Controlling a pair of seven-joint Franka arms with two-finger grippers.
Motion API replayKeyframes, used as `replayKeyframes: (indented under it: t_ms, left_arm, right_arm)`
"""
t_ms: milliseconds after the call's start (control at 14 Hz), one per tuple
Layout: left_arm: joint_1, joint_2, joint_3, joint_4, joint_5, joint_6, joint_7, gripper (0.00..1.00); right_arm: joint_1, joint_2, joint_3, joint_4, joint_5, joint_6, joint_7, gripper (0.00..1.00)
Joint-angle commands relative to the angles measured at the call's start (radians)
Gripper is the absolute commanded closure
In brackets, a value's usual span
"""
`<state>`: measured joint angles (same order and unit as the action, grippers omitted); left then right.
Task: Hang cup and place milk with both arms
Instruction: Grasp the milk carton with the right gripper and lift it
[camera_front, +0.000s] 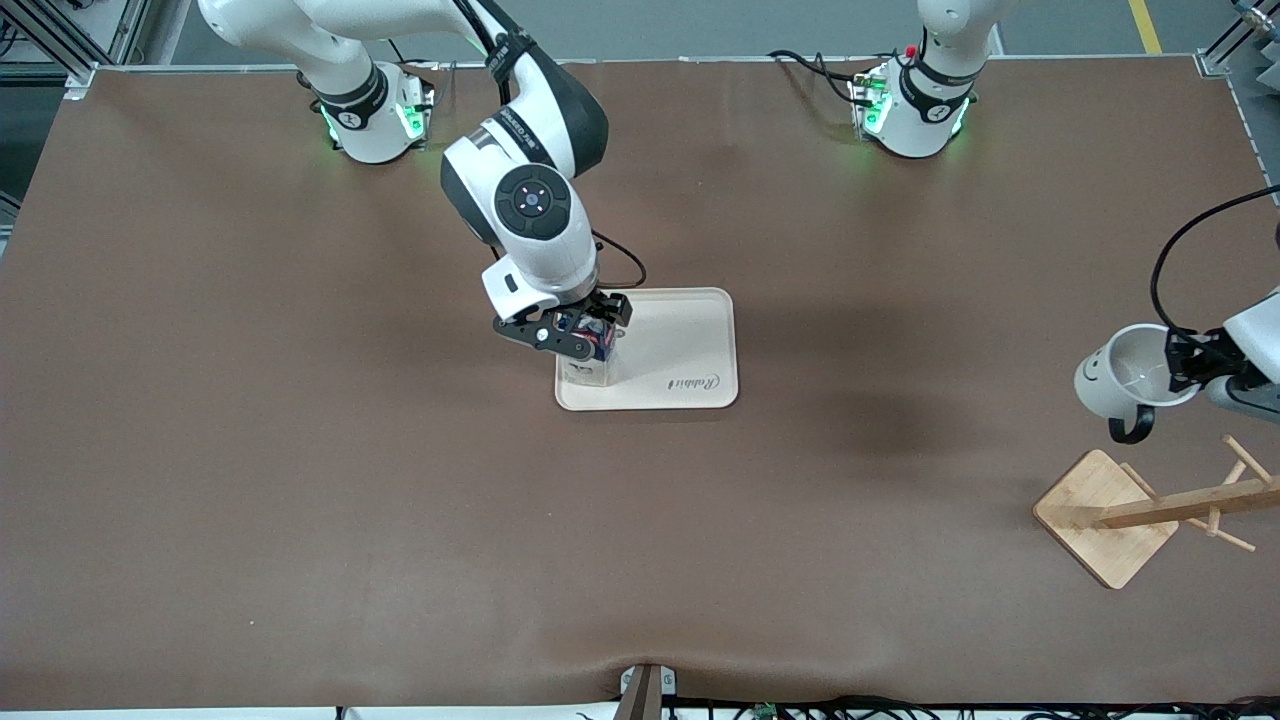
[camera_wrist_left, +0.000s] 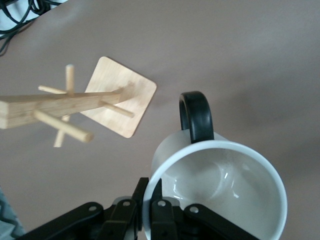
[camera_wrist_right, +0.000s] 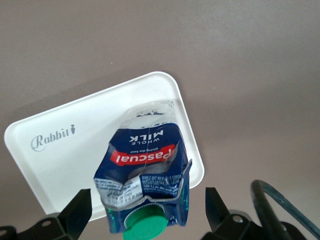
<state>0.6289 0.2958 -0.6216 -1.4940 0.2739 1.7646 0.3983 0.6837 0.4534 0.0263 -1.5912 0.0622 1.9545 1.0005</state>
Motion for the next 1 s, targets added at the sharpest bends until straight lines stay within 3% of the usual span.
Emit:
replayKeyframes:
  t_ms: [0,71,214,500,714,929]
  left_arm:
    - [0.023,0.013,-0.01,0.02,0.027,0.013,0.077,1.0]
    - [0.025,0.017,-0.01,0.021,0.024,0.016,0.108,1.0]
    - [0.049,0.028,-0.01,0.029,0.025,0.036,0.131,1.0]
    - [0.057,0.039,-0.01,0.04,0.025,0.058,0.185,1.0]
    - [0.057,0.052,0.009,0.067,0.025,0.059,0.206,1.0]
    - [0.058,0.071,0.026,0.083,0.024,0.081,0.264,1.0]
  right_arm:
    - [0.042,0.007,-0.013,-0.006,-0.065,0.006,0.126,0.23]
    - [0.043,0.013,-0.013,-0.007,-0.08,-0.003,0.142,0.4]
    - [0.033,0.015,-0.01,0.009,-0.062,0.003,0.155,1.0]
    - [-0.002,0.002,-0.014,0.042,-0.039,-0.015,0.152,1.0]
    - [-0.084,-0.01,-0.014,0.147,0.039,-0.205,0.138,1.0]
    - [-0.169,-0.065,-0.016,0.172,0.039,-0.321,-0.027,1.0]
